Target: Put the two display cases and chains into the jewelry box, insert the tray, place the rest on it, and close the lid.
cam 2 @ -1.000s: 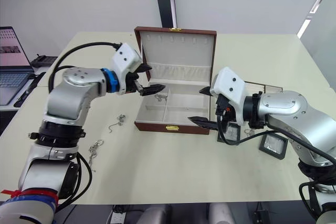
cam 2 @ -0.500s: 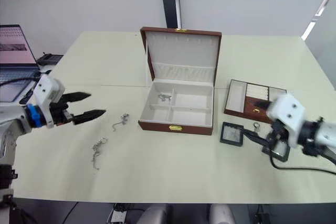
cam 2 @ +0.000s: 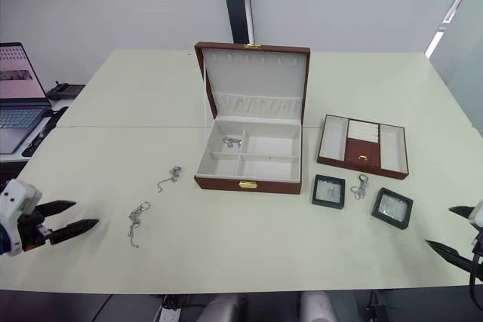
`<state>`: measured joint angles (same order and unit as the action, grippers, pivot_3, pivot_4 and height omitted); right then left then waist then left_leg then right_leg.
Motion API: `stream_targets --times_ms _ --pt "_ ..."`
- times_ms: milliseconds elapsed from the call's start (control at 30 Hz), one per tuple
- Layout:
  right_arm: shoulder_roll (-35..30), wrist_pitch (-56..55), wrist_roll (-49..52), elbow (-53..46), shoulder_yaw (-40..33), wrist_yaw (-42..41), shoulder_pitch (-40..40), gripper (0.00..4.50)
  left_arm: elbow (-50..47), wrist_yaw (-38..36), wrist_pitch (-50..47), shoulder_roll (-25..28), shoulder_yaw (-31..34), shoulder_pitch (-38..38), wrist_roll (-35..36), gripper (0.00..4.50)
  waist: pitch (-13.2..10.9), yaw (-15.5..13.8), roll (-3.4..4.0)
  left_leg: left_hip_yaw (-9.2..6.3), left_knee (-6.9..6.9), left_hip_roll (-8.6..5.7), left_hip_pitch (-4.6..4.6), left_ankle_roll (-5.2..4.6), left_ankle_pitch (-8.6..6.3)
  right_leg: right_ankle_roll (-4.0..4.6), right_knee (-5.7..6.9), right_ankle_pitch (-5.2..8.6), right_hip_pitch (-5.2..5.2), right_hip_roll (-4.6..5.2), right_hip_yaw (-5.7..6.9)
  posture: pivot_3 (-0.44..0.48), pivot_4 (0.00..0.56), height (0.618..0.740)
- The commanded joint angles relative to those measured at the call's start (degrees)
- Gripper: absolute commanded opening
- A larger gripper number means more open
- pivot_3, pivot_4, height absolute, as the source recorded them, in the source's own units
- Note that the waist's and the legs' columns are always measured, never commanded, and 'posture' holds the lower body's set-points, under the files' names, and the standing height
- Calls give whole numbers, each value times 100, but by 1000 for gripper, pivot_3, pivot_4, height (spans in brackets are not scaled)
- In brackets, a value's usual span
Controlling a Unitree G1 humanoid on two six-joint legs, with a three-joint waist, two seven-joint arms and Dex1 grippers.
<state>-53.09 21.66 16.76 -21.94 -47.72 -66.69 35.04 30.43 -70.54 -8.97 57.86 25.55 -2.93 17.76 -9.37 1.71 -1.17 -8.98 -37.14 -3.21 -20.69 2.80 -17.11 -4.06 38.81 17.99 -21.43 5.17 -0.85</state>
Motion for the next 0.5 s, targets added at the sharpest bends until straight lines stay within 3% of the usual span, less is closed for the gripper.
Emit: stream_targets --times_ms 33,500 --pt "34 -108 -17 -13 -329 -88 95 4500 -107 -46 88 134 324 -234 140 4482 0 2 0 3 5 4 4 0 0 0 0 0 0 0 -2 0 150 740" --pt "-194 114 100 -137 -260 -3 -299 4500 -678 13 -157 42 343 -430 301 4482 0 3 0 2 9 6 7 1 0 1 -6 1 1 0 -2 0 150 740"
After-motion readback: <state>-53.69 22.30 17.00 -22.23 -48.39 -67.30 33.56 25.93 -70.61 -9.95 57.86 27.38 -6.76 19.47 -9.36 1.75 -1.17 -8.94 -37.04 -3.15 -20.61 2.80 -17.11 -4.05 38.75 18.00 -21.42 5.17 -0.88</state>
